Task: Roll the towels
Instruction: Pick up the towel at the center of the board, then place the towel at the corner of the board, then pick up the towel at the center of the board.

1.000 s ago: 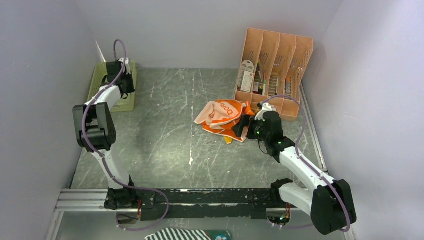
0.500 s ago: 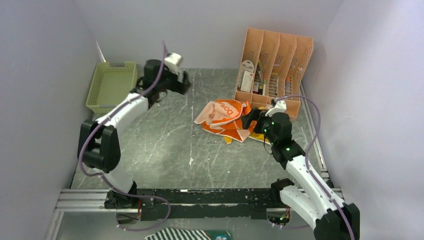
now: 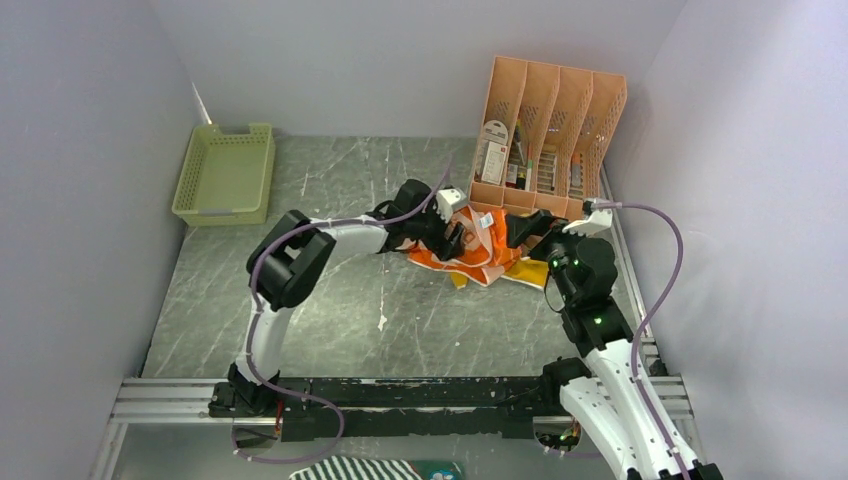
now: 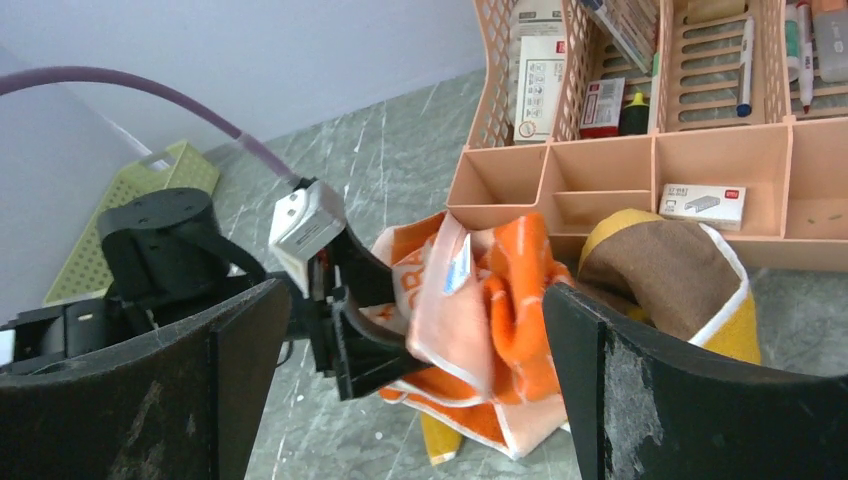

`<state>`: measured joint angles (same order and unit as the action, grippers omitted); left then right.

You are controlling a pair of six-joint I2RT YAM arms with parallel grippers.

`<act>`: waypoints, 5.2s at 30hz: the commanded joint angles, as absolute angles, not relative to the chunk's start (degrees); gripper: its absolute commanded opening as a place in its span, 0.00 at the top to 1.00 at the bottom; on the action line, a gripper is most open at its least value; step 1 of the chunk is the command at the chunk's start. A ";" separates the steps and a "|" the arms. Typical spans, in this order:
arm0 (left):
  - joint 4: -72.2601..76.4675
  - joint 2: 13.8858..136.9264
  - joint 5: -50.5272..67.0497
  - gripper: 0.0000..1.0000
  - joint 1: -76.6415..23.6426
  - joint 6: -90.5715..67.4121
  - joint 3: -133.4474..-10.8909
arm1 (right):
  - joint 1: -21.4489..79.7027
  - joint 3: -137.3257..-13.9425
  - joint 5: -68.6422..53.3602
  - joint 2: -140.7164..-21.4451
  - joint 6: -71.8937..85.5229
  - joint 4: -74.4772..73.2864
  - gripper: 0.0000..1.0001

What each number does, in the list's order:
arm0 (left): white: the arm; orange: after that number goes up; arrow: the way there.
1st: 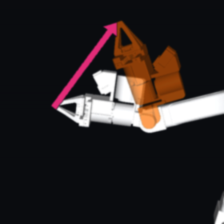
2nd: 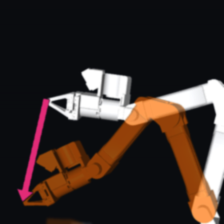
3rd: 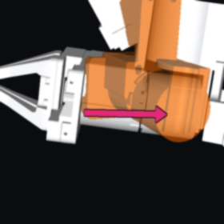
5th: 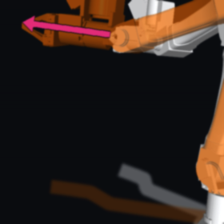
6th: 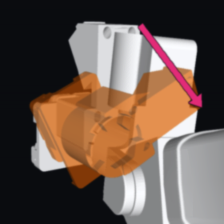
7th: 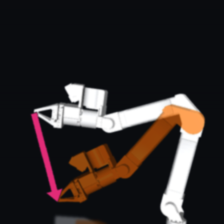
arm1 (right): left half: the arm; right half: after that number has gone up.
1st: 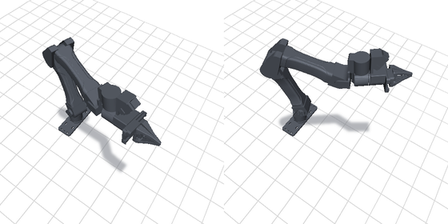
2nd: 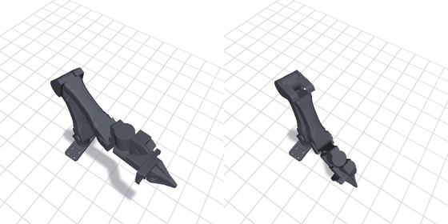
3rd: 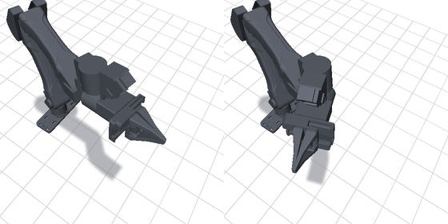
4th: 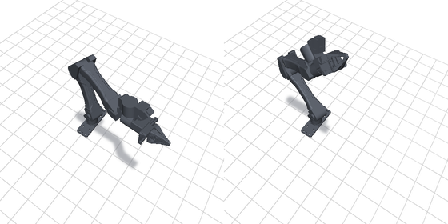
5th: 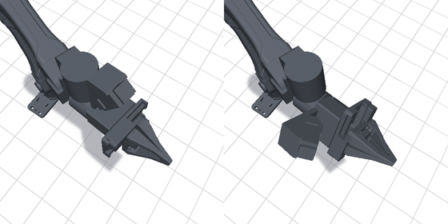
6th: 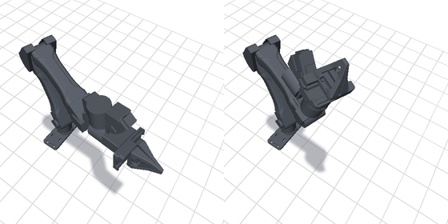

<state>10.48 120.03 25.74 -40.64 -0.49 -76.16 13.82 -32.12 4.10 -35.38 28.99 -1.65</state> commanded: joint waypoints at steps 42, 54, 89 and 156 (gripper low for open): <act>-16.02 138.34 4.14 0.26 -11.33 -7.08 -122.16 | 19.90 -45.33 2.96 -80.68 20.12 -7.31 0.00; -9.96 115.40 12.87 0.01 -6.23 -14.68 -99.81 | 29.71 -54.70 15.72 -98.45 14.63 -2.05 0.02; 101.24 103.11 35.73 0.01 -29.76 -59.51 -25.73 | 36.27 -63.46 2.87 -89.20 26.27 2.28 1.00; 5.04 46.89 -9.89 0.93 -29.06 -24.58 -34.41 | 28.71 -48.44 1.77 -72.09 17.63 3.74 0.00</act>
<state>35.81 55.11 0.54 -32.56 -27.79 -32.86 29.91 -51.51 3.07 -72.73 21.06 3.25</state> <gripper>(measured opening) 0.075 0.999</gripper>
